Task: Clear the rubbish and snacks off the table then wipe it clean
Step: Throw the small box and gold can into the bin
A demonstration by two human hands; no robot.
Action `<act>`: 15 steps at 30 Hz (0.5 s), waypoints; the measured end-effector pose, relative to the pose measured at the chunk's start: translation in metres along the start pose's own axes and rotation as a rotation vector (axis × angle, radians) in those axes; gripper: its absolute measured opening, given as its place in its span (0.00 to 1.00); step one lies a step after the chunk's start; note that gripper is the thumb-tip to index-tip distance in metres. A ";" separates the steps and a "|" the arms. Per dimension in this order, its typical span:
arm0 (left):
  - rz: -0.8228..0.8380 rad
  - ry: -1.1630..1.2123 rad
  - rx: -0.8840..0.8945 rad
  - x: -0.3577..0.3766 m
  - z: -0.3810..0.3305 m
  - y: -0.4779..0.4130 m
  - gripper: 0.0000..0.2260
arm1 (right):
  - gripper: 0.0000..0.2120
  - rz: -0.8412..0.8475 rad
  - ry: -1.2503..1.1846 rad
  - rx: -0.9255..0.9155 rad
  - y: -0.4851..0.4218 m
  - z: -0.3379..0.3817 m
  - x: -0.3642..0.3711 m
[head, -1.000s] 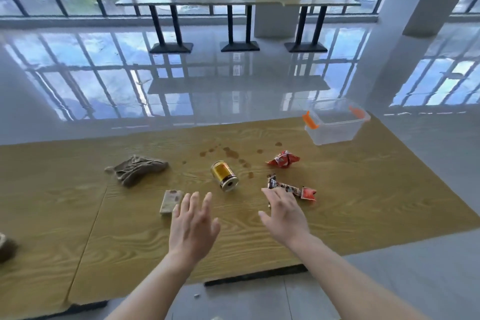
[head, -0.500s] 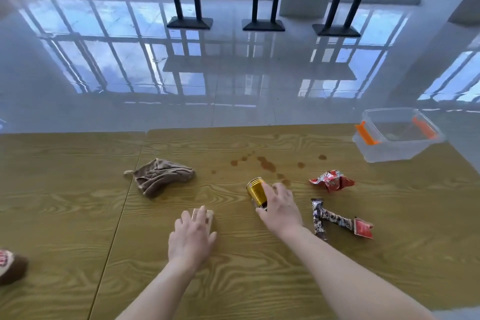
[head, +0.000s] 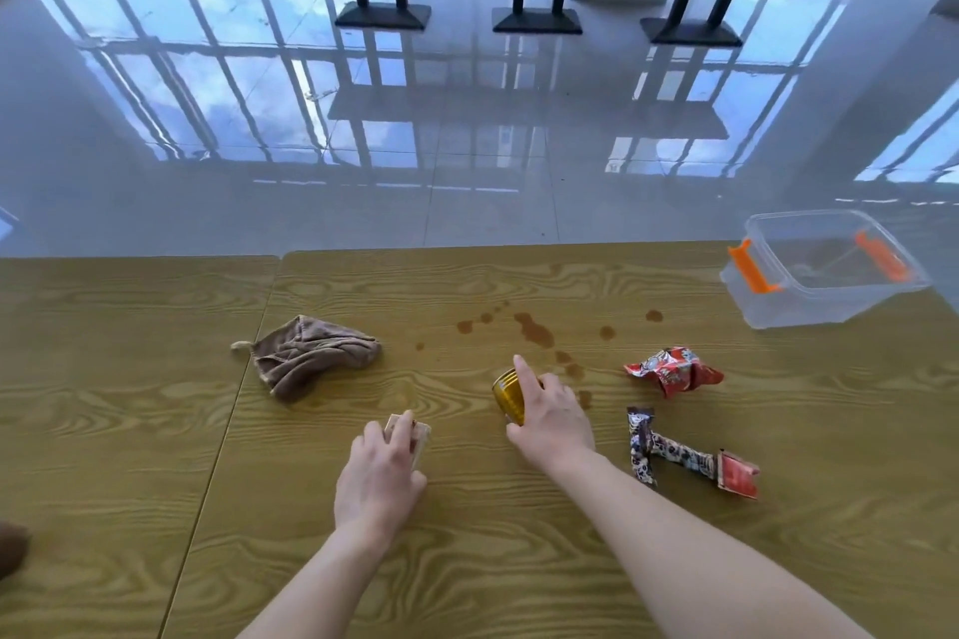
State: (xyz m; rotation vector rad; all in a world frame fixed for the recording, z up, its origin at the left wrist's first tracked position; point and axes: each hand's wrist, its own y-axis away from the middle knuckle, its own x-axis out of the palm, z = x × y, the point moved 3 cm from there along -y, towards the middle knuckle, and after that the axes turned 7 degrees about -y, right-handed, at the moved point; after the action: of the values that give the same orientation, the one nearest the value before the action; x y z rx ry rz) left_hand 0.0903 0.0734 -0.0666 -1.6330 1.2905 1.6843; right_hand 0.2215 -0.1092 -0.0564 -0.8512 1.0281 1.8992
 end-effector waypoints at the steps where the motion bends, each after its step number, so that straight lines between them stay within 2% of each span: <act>1: -0.018 0.003 0.019 -0.003 -0.004 0.000 0.33 | 0.43 -0.008 -0.010 0.002 0.003 -0.003 -0.001; 8: -0.104 0.031 0.185 -0.023 -0.041 0.001 0.34 | 0.41 -0.117 -0.065 0.018 0.038 -0.019 -0.016; 15: -0.114 0.049 0.385 -0.028 -0.093 0.027 0.33 | 0.41 -0.271 -0.138 0.089 0.097 -0.052 -0.031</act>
State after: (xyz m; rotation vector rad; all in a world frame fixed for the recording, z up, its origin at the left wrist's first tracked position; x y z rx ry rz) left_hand 0.1204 -0.0098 -0.0188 -1.4908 1.4133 1.2426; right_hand 0.1607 -0.1996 -0.0205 -0.7553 0.8605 1.6474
